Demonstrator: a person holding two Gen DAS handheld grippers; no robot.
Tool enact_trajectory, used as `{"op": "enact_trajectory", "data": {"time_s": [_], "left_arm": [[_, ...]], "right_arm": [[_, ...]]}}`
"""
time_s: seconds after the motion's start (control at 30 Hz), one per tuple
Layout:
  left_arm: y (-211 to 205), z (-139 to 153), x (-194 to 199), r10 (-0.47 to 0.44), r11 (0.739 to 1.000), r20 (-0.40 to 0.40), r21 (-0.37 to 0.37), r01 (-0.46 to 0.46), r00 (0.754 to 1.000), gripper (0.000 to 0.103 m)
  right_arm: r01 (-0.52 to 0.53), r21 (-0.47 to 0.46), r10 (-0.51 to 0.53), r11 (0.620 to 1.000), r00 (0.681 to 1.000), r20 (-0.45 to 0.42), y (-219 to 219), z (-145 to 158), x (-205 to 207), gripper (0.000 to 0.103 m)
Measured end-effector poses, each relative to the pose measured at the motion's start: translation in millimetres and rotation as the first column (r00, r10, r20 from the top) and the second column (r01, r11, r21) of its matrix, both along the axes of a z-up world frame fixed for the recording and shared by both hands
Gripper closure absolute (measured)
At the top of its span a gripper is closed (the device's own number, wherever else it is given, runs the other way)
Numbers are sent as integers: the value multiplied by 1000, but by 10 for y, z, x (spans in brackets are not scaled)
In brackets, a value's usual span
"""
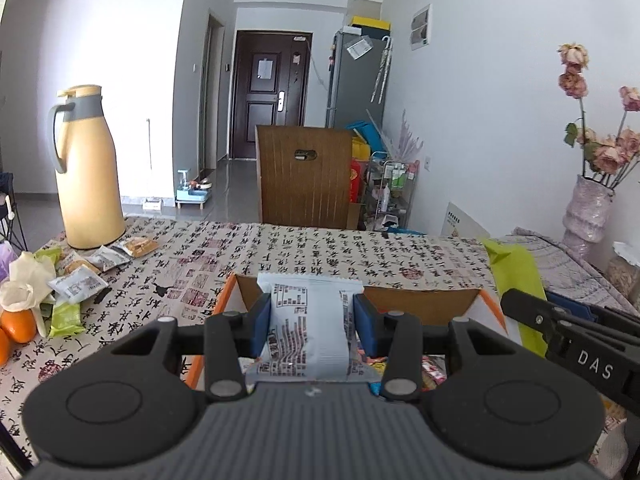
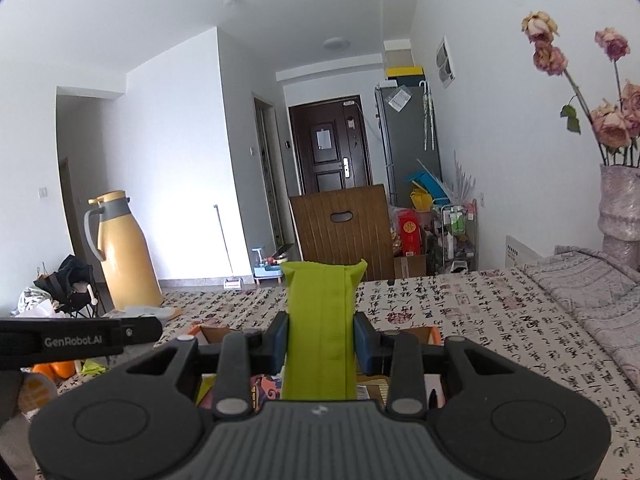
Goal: Organize snacks
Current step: 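Carry both items over the cardboard box and open both grippers to drop them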
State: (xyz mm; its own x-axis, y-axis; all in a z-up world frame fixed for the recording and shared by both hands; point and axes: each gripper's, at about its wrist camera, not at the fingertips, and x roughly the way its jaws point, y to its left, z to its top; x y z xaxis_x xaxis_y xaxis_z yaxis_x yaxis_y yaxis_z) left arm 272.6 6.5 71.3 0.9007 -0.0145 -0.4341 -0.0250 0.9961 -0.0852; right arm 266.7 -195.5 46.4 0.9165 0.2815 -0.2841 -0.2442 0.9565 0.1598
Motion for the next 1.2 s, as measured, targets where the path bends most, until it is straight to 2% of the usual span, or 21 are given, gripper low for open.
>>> {"op": "enact_trajectory", "data": {"time_s": [0.3, 0.57, 0.67, 0.7, 0.73, 0.77, 0.8, 0.83, 0.9, 1.0, 1.2], "left_arm": [[149, -314, 176, 5, 1000, -41, -26, -6, 999, 59], [173, -417, 193, 0, 1000, -72, -31, -2, 997, 59], [168, -408, 171, 11, 1000, -59, -25, -13, 998, 42], [166, -400, 155, 17, 1000, -50, -22, -18, 999, 32], [163, -391, 139, 27, 999, -41, -19, -27, 999, 20], [162, -380, 125, 41, 999, -35, -15, -42, 999, 14], [162, -372, 107, 63, 998, -24, -8, -63, 998, 6], [167, -359, 105, 75, 997, -15, -5, -75, 997, 3], [176, -343, 94, 81, 997, -10, -12, -81, 997, 0], [189, -337, 92, 92, 996, -14, -17, -92, 996, 0], [212, -318, 73, 103, 994, -18, -29, -103, 995, 0]], "right_arm": [[-21, -10, 20, 1000, 997, -75, 68, -314, 243, 70], [-33, -27, 29, 999, 992, -120, 110, -463, 293, 70], [-30, -23, 27, 999, 992, -123, 105, -468, 290, 68], [-23, -20, 21, 1000, 993, -120, 100, -464, 286, 68], [-21, -14, 19, 1000, 993, -119, 87, -460, 288, 61], [-13, -6, 12, 1000, 993, -116, 71, -455, 280, 55], [-5, -2, 4, 1000, 994, -111, 47, -453, 270, 43], [5, 0, -5, 1000, 995, -104, 33, -449, 260, 34], [10, 9, -9, 1000, 996, -94, 7, -434, 238, 25], [16, 17, -14, 1000, 997, -75, -10, -411, 201, 2], [17, 19, -16, 1000, 998, -62, -22, -382, 172, 0]]}}
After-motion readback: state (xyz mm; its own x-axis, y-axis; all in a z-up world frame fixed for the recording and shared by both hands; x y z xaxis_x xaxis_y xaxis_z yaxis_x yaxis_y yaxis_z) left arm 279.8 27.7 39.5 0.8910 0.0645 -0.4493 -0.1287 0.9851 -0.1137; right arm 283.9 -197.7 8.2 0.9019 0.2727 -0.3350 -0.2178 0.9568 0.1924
